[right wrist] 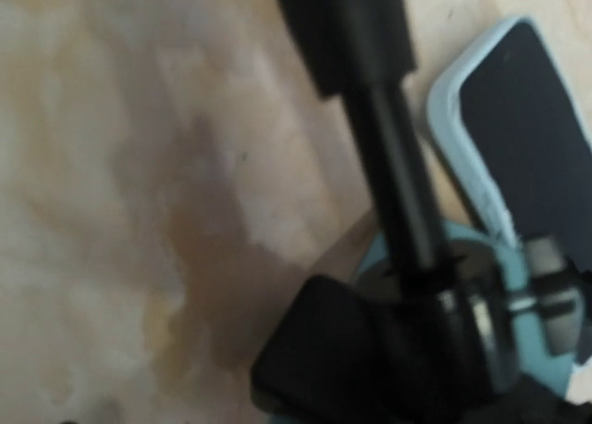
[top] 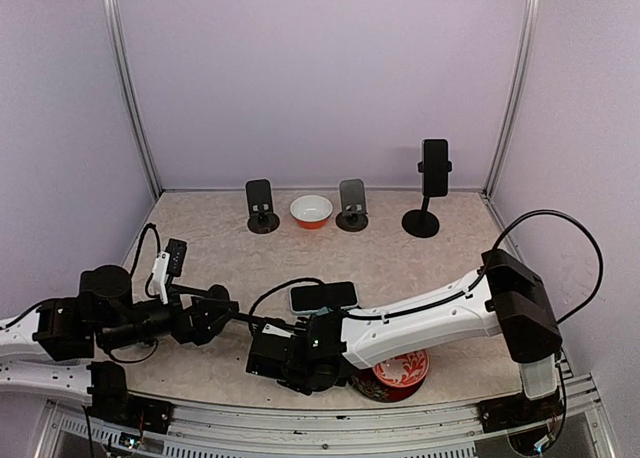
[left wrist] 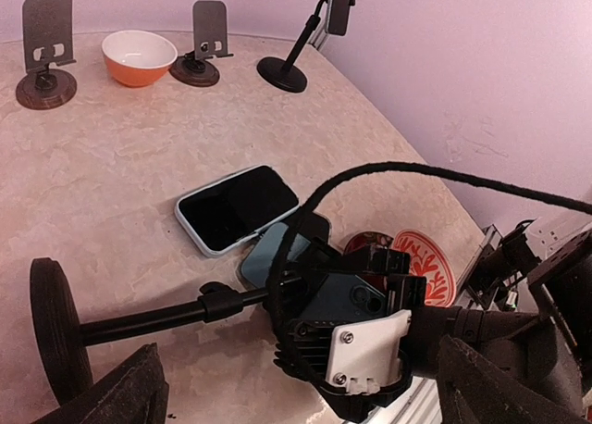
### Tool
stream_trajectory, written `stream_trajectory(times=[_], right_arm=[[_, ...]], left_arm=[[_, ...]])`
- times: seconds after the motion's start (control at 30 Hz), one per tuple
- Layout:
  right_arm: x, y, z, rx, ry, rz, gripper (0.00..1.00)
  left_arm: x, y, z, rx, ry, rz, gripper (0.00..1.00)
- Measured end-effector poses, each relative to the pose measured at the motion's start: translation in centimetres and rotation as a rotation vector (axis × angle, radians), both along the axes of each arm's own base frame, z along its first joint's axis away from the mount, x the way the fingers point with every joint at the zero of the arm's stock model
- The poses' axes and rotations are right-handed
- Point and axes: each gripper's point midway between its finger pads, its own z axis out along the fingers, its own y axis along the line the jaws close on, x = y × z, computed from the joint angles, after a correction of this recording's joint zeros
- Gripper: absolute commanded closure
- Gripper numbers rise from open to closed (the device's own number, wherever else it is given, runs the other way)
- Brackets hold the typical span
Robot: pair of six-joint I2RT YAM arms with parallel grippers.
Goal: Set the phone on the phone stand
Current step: Pick up the phone stand with the phone from the center of the board.
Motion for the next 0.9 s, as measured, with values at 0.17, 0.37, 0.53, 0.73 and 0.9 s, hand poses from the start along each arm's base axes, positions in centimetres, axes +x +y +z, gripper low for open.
stream_trajectory(times=[0.17, 0.37, 0.53, 0.73, 0.9], right_arm=[[0.0, -0.8, -0.6, -0.026, 0.005, -0.047, 0.01], [0.1, -1.5, -0.6, -0.021, 0.006, -0.098, 0.04], [0.2, -2.4, -0.5, -0.036, -0.005, -0.132, 0.00], [0.0, -2.8, 0.3, -0.041, -0.004, -0.163, 0.00], [-1.0, -1.9, 2.0, -0.012, 0.005, -0.167, 0.00]], left_arm=[[0.5, 0.3, -0.1, 0.005, 0.003, 0.018, 0.01], [0.5, 0.2, -0.1, 0.002, 0.005, 0.011, 0.01], [0.4, 0.4, 0.3, -0.013, -0.001, 0.009, 0.01], [0.4, 0.5, 0.5, -0.019, -0.004, 0.010, 0.01], [0.5, 0.5, 0.4, -0.017, -0.005, 0.013, 0.01]])
